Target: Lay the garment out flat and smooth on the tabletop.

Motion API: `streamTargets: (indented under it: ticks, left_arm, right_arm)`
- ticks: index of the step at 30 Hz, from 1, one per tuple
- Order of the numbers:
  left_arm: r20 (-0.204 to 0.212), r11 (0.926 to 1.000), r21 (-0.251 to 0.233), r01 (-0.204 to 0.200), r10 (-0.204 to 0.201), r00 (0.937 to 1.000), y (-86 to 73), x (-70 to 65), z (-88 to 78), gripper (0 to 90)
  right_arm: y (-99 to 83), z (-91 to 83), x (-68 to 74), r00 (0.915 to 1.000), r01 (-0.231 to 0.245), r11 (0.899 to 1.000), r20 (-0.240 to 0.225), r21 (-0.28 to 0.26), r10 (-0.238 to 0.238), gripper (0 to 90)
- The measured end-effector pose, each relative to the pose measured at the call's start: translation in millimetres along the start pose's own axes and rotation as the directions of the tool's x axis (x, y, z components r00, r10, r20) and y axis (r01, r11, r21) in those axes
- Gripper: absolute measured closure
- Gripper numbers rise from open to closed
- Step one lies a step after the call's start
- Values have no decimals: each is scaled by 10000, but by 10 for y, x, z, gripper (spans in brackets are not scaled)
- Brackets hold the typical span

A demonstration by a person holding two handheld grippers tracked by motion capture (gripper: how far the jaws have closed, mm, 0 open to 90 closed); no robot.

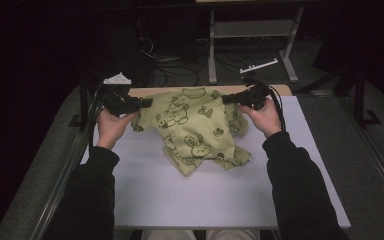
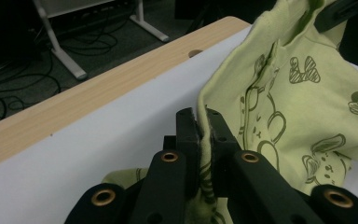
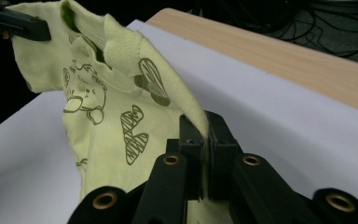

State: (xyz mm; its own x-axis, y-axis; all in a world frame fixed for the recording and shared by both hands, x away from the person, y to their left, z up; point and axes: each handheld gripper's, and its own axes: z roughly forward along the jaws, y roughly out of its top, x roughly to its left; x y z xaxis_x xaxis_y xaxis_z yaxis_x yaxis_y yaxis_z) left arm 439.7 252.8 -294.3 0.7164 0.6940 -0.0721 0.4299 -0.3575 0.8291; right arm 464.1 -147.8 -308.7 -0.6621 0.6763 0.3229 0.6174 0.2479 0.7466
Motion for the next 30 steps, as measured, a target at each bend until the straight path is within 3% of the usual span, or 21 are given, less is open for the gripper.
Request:
streamTargets:
  ticks: [8, 11, 13, 14, 15, 16, 17, 18, 19, 20, 21, 23, 24, 27, 30]
  left_arm:
    - [-352, 9996, 254, 80, -71, 9994, 341, 250, 100, 850]
    - [-652, 9996, 268, -117, 134, 9978, 526, 323, 135, 849]
    - [-1065, 10000, 41, -17, 21, 9943, 607, 360, 201, 847]
    - [-1547, 9998, -20, 174, -175, 9878, 614, 364, 268, 826]
    - [-2129, 9992, -105, 382, -395, 9763, 592, 358, 356, 735]
    - [-2566, 9982, -118, 588, -599, 9647, 543, 348, 451, 644]
    - [-2987, 9965, -177, 821, -837, 9507, 466, 333, 541, 599]
    - [-3166, 9935, -346, 1084, -1137, 9417, 367, 326, 622, 592]
    - [-3064, 9894, -557, 1339, -1446, 9408, 235, 333, 702, 592]
    - [-3066, 9882, -589, 1411, -1525, 9396, 156, 338, 742, 561]
    - [-2948, 9865, -609, 1521, -1634, 9415, 53, 348, 789, 561]
    - [-2695, 9825, -506, 1793, -1863, 9448, -149, 380, 854, 502]
    - [-2514, 9795, -471, 1961, -2016, 9467, -247, 398, 870, 472]
    - [-1553, 9602, -737, 2693, -2778, 9480, -514, 452, 855, 449]
    - [-517, 9436, -1110, 3120, -3190, 9463, -719, 467, 791, 385]
  right_arm:
    - [383, 24, -51, 9985, 113, 9999, 540, 113, -119, 849]
    - [494, 34, -77, 9970, 141, 9998, 762, 156, -153, 851]
    - [595, 66, -135, 9953, -33, 10000, 970, 12, 32, 848]
    - [629, 104, -179, 9928, -166, 9998, 1183, -104, 177, 807]
    - [648, 165, -229, 9856, -281, 9994, 1663, -184, 308, 686]
    - [655, 241, -282, 9690, -449, 9987, 2420, -228, 491, 559]
    - [636, 312, -349, 9541, -712, 9966, 2886, -403, 798, 476]
    - [590, 370, -423, 9499, -1188, 9908, 2832, -651, 1325, 455]
    - [529, 424, -487, 9485, -1630, 9824, 2594, -915, 1816, 443]
    - [365, 540, -553, 9527, -1787, 9780, 2292, -1078, 1994, 427]
    - [365, 540, -553, 9527, -1787, 9780, 2292, -1078, 1994, 427]
    - [192, 657, -595, 9555, -1711, 9831, 2325, -647, 1816, 407]
    - [11, 742, -649, 9599, -1716, 9848, 2203, -273, 1734, 393]
    - [-148, 773, -702, 9618, -1904, 9815, 1971, -184, 1902, 381]
    - [-307, 755, -730, 9685, -1948, 9808, 1561, -120, 1943, 311]
